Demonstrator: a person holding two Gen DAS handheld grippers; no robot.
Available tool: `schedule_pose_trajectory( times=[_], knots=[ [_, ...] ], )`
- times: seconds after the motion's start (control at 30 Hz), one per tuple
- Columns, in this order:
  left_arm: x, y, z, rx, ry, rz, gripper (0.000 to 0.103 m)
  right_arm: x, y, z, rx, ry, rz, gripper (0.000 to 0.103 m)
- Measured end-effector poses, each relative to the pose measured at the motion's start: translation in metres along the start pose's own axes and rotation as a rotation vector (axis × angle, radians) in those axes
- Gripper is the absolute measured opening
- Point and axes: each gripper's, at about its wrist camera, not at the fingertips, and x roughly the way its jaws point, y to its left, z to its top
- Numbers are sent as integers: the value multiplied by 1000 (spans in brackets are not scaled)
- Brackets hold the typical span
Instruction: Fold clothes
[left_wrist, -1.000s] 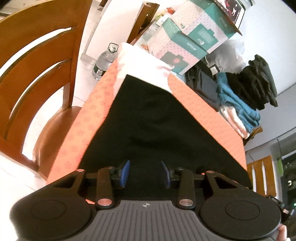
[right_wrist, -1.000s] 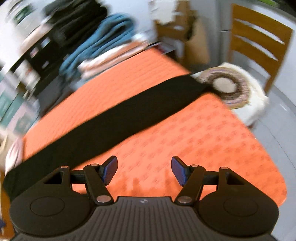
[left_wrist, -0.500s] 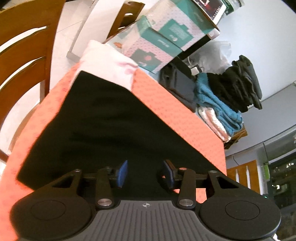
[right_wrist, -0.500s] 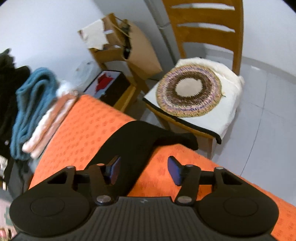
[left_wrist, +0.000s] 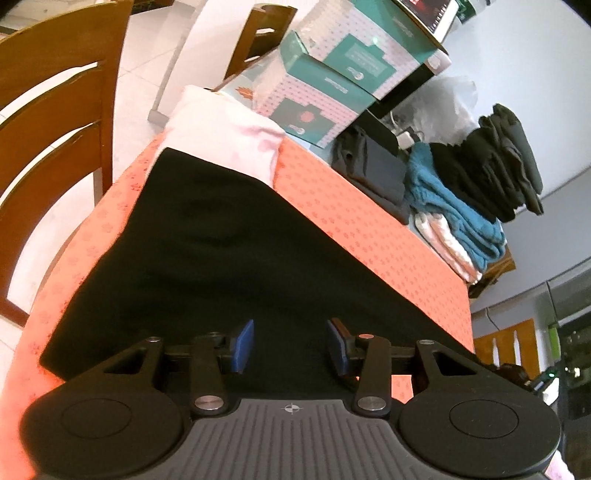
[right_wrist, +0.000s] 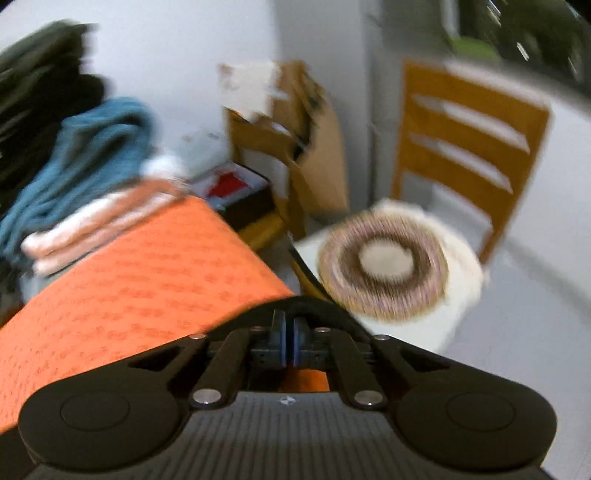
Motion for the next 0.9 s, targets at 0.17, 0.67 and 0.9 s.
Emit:
schedule_pose_trajectory(
  times=[0.17, 0.67, 0.9],
  knots=[
    [0, 6, 2, -17, -6, -5, 46, -47, 58, 0, -234, -100, 101, 5],
    [-10, 26, 4, -54, -40, -26, 46, -121, 230, -100, -654, -40, 413, 5],
    [-15, 34, -1, -67, -44, -24, 46, -112, 246, -146, -738, 132, 493, 30]
  ],
)
